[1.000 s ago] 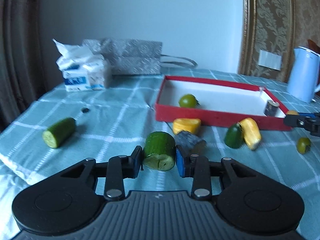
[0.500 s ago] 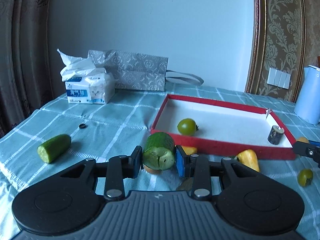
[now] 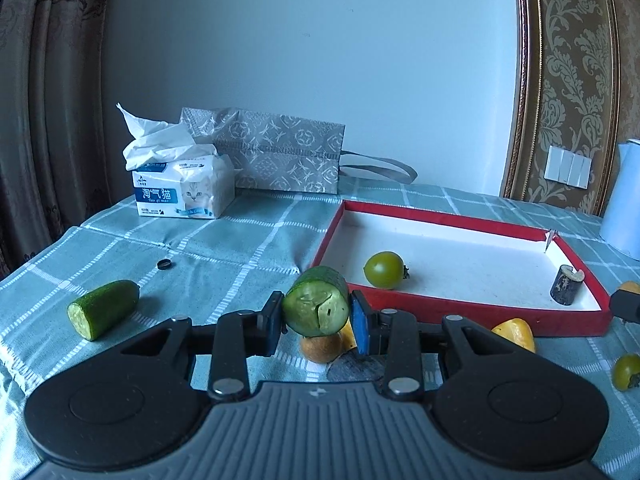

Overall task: Organize fruits
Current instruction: 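Lower the brown fruit into the tray and open the right tool while the left tool carries the cucumber, then lower the cucumber chunk into the tray and open the left tool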

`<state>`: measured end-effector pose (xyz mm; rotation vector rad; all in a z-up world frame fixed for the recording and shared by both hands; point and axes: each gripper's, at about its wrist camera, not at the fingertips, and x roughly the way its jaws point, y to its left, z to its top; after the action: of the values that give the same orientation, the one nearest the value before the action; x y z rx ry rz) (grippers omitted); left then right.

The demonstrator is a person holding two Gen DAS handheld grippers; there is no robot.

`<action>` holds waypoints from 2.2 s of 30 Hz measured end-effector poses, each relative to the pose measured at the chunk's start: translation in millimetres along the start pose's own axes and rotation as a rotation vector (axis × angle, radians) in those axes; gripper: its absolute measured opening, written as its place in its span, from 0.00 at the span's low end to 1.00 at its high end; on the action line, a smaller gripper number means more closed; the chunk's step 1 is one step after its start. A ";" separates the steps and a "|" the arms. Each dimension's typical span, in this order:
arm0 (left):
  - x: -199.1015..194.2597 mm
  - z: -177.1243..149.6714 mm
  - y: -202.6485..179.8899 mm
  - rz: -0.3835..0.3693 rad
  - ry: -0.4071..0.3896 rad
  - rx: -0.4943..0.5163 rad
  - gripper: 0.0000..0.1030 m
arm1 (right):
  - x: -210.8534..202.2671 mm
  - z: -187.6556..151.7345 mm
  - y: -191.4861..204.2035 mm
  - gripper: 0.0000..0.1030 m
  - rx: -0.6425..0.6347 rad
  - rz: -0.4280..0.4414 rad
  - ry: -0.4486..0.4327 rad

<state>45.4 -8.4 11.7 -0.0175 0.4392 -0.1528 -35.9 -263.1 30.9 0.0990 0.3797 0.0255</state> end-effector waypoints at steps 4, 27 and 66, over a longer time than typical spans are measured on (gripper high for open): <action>-1.0 -0.3 2.3 -0.007 -0.004 -0.012 0.33 | 7.4 7.6 3.8 0.25 -0.017 -0.016 -0.010; 1.1 -2.0 6.6 -0.020 -0.002 -0.037 0.33 | 112.7 38.8 -19.8 0.47 -0.001 -0.159 0.074; 14.9 45.8 -80.2 -0.016 -0.019 0.130 0.33 | -20.5 2.7 -74.1 0.69 0.291 -0.166 -0.180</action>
<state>66.6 -90.7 50.9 0.1053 0.4091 -0.1967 -53.5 -338.0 33.4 0.3550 0.2083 -0.2017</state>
